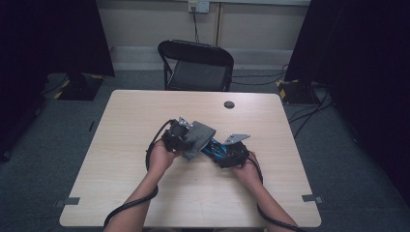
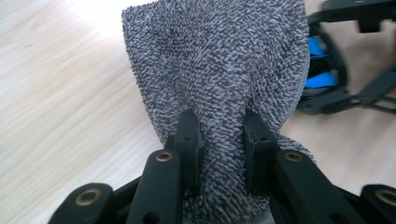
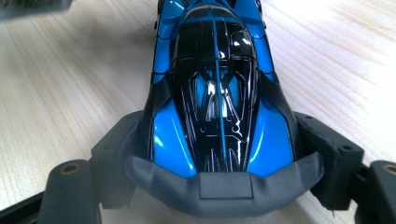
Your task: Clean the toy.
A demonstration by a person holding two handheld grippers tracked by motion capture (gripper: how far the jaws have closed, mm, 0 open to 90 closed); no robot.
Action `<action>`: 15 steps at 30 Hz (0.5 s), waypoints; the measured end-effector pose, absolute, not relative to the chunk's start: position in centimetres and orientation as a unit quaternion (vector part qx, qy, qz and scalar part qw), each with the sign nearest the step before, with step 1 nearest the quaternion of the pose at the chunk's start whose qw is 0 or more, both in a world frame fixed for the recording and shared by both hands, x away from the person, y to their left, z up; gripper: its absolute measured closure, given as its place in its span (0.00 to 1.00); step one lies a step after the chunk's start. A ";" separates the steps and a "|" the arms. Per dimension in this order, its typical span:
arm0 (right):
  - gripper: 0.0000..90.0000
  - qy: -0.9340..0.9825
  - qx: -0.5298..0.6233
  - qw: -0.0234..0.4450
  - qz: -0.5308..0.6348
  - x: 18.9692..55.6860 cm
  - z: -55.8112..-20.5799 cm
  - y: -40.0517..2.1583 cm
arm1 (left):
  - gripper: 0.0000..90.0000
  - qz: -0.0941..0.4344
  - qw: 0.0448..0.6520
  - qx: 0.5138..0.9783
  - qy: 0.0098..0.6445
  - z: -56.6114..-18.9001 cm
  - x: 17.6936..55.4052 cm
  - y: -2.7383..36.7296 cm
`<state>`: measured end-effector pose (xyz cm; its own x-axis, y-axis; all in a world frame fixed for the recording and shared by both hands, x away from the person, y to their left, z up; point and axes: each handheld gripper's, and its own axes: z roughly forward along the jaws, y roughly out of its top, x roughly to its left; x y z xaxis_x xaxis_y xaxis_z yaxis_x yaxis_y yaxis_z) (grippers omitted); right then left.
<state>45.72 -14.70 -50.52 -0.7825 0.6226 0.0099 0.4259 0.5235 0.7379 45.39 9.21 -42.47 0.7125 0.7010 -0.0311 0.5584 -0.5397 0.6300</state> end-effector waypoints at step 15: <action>0.26 0.863 0.304 0.129 0.382 45.7 -50.5 -14.7 | 0.80 0.094 0.295 0.896 0.318 -43.9 44.2 5.4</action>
<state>45.72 -14.70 -50.52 -0.7827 0.6223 0.0101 0.4257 0.5234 0.7381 44.17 5.37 -43.90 0.7802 0.6252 -0.0193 0.5147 -0.6241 0.5878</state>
